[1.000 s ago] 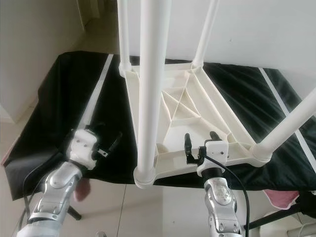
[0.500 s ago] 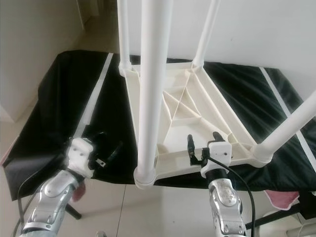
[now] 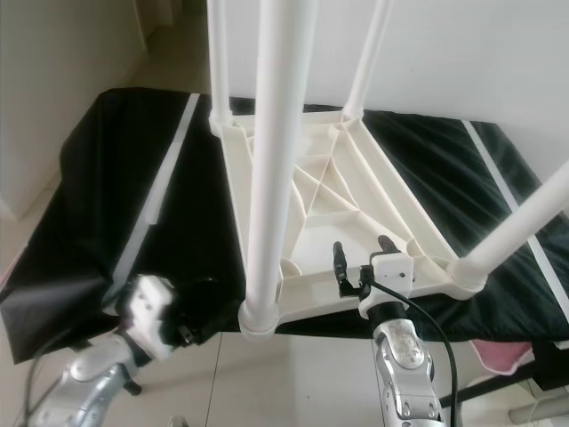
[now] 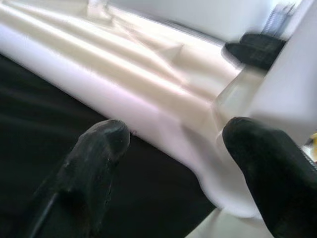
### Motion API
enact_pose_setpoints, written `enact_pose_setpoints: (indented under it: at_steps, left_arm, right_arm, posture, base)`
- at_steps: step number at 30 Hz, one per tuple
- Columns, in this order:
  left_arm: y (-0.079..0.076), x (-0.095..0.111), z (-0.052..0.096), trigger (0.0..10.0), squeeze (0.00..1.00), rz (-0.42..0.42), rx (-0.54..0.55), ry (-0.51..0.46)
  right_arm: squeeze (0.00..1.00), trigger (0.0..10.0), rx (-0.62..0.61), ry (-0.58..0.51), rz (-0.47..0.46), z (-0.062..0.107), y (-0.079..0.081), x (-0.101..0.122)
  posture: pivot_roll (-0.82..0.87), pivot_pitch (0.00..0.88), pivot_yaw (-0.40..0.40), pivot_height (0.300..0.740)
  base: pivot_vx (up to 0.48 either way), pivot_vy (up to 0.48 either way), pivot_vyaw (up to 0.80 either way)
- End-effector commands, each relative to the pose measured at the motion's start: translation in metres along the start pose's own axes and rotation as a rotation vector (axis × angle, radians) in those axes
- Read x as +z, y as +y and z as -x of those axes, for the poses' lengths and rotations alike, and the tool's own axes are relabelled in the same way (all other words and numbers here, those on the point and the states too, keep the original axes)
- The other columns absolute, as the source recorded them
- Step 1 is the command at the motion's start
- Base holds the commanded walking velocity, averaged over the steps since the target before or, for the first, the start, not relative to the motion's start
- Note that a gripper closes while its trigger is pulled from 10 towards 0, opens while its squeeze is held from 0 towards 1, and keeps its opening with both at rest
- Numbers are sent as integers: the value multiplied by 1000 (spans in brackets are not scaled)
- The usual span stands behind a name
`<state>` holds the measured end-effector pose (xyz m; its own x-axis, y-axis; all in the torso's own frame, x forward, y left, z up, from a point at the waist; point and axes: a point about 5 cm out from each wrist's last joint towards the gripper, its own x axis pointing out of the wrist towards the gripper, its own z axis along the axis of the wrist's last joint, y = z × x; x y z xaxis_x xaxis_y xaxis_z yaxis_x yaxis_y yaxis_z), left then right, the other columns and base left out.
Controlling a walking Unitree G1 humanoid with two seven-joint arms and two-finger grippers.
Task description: Building children table
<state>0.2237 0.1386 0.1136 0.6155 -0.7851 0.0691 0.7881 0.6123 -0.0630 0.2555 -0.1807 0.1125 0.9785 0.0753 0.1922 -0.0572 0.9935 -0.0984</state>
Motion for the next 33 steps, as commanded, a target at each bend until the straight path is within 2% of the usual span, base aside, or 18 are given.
enact_pose_setpoints:
  at_steps: [1,4,5,8,9,12,17,18,20,22,24,27,28,30,32,33]
  left_arm:
    - [-12,12,8,10000,0,89,-171,-46]
    - [-16,14,10,10000,0,117,-207,-52]
    - [-22,15,13,10000,0,138,-264,-49]
    - [-28,13,15,10000,0,152,-311,-28]
    - [-32,12,17,10000,0,160,-342,-12]
    - [-41,-5,19,10000,0,114,-412,127]
    - [-41,-10,19,10000,0,93,-432,182]
    - [-39,-8,17,10000,0,54,-435,209]
    - [-39,-8,17,10000,0,54,-435,209]
    - [-38,-7,16,10000,0,32,-432,231]
    - [-38,-7,16,10000,0,32,-432,231]
    - [-39,-4,14,10000,0,-9,-442,256]
    - [-39,-4,14,10000,0,-9,-442,256]
    - [-39,-3,11,10000,0,-47,-443,276]
    - [-39,-3,11,10000,0,-47,-443,276]
    - [-38,-5,8,10000,0,-56,-428,290]
  right_arm:
    - [0,10000,9,26,-10,2,1,-5]
    - [0,10000,13,27,-11,2,2,-5]
    - [0,10000,18,27,-12,2,3,-5]
    - [0,10000,22,28,-12,2,3,-5]
    - [0,10000,24,29,-12,2,3,-6]
    - [0,10000,51,38,-5,1,4,-6]
    - [0,10000,82,44,-6,1,7,-6]
    - [0,10000,189,69,-23,5,15,-8]
    - [0,10000,189,69,-23,5,15,-8]
    - [0,10000,287,93,-36,11,21,-10]
    - [0,10000,287,93,-36,11,21,-10]
    - [0,10000,450,149,-82,25,29,-10]
    - [0,10000,450,149,-82,25,29,-10]
    - [0,10000,569,183,-105,29,33,-6]
    - [0,10000,569,183,-105,29,33,-6]
    - [0,10000,610,189,-117,29,36,-3]
  posture:
    - [45,39,-77,740]
    - [47,38,-79,740]
    - [47,39,-80,740]
    - [48,37,-82,740]
    - [48,37,-82,740]
    - [45,35,-91,740]
    - [43,31,-92,740]
    - [40,32,-92,740]
    - [40,32,-92,740]
    - [40,35,-92,740]
    - [40,35,-92,740]
    - [38,39,-92,740]
    - [38,39,-92,740]
    - [36,50,-89,740]
    - [36,50,-89,740]
    - [36,50,-89,740]
  base:
    - [0,0,0]
    - [0,0,0]
    - [0,0,0]
    - [0,0,0]
    - [0,0,0]
    - [0,0,0]
    - [0,0,0]
    - [0,0,0]
    - [0,0,0]
    - [0,0,0]
    - [0,0,0]
    - [0,0,0]
    - [0,0,0]
    - [0,0,0]
    - [0,0,0]
    - [0,0,0]
